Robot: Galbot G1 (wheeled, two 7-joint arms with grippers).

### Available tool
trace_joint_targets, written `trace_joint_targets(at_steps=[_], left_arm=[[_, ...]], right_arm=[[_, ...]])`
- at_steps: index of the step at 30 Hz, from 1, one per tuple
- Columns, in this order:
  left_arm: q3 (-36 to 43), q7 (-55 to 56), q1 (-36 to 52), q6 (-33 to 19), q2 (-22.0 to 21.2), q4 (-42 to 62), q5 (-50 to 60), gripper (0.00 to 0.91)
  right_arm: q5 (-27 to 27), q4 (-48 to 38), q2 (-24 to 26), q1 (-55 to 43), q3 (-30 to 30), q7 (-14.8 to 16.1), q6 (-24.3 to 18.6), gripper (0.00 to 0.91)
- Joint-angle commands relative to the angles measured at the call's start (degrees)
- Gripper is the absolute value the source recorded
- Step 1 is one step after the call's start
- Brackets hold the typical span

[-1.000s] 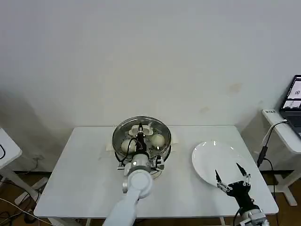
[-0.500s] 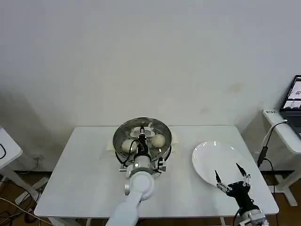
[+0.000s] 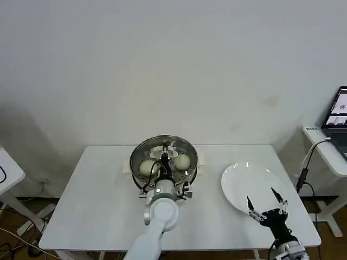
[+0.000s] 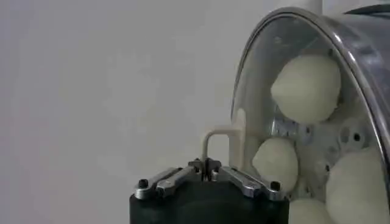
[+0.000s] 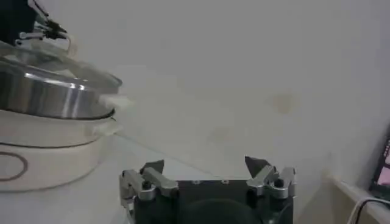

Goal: Take steamed baozi put them in steamer then cover it.

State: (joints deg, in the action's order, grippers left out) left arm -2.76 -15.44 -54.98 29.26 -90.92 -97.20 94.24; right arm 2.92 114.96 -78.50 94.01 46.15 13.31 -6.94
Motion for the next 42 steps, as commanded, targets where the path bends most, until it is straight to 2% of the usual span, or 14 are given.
trace_joint_targets(at_steps=[1, 9, 16, 19, 22, 23, 25, 26, 29, 31, 33, 36, 38, 42], left_arm=[[-0.06, 0.45, -0.75, -0.07, 0.54, -3.61, -1.21, 0.907], [0.69, 2.34, -5.77, 0.13, 8.46, -17.06, -16.79, 0.907], [-2.53, 4.82, -13.21, -5.65, 14.00, -28.61, -30.56, 0.907], [-5.94, 6.17, -18.02, -6.91, 15.90, -34.45, -45.04, 0.907], [-11.79, 14.13, -25.26, -10.06, 17.56, -35.77, -67.97, 0.907], [-14.45, 16.79, -27.74, -12.88, 17.83, -35.31, -77.35, 0.907], [-21.65, 21.37, -33.19, -20.64, 16.73, -33.70, -86.37, 0.907], [-25.90, 24.03, -35.06, -25.50, 16.02, -32.37, -89.29, 0.907], [-33.02, 26.73, -39.75, -31.04, 14.27, -31.39, -100.13, 0.907], [-35.69, 29.17, -43.46, -32.57, 14.00, -31.48, -105.52, 0.907], [-36.77, 29.16, -45.72, -32.64, 13.32, -31.48, -107.78, 0.907], [-37.79, 27.67, -49.20, -28.59, 12.74, -32.10, -110.78, 0.907], [-38.07, 27.53, -50.96, -29.00, 11.80, -31.90, -110.69, 0.907], [-37.26, 26.91, -54.73, -29.94, 11.58, -31.31, -110.26, 0.907]], right_arm=[[0.13, 0.05, 0.00, -0.04, -0.11, -0.01, -0.04, 0.907], [0.39, 0.07, -0.03, 0.21, -0.13, -0.03, -0.01, 0.907], [1.13, 0.17, -0.03, 0.54, -0.46, -0.07, -0.12, 0.907], [1.59, 0.54, 0.01, 0.66, -1.11, -0.11, -0.09, 0.907], [1.27, 0.66, 0.57, 1.24, -1.10, -0.11, -0.29, 0.907], [0.87, 0.61, 0.73, 1.46, -1.07, -0.19, -0.45, 0.907], [-0.07, 0.54, 1.75, 1.89, -0.77, -0.48, -0.60, 0.907], [-0.96, 0.78, 2.14, 2.19, -0.67, -1.04, -0.01, 0.907], [-5.64, 2.20, 2.16, 2.40, -1.42, -1.90, 2.81, 0.907], [-7.51, 2.51, 2.65, 2.66, -2.12, -1.81, 2.59, 0.907], [-10.03, 2.57, 3.38, 3.41, -2.55, -1.80, 2.79, 0.907], [-14.69, 2.45, 4.75, 4.61, -3.08, -2.23, 3.39, 0.907], [-21.82, 3.45, 6.06, 6.27, -4.19, -2.46, 6.40, 0.907], [-29.06, 7.00, 8.11, 8.30, -5.32, -5.09, 14.39, 0.907]])
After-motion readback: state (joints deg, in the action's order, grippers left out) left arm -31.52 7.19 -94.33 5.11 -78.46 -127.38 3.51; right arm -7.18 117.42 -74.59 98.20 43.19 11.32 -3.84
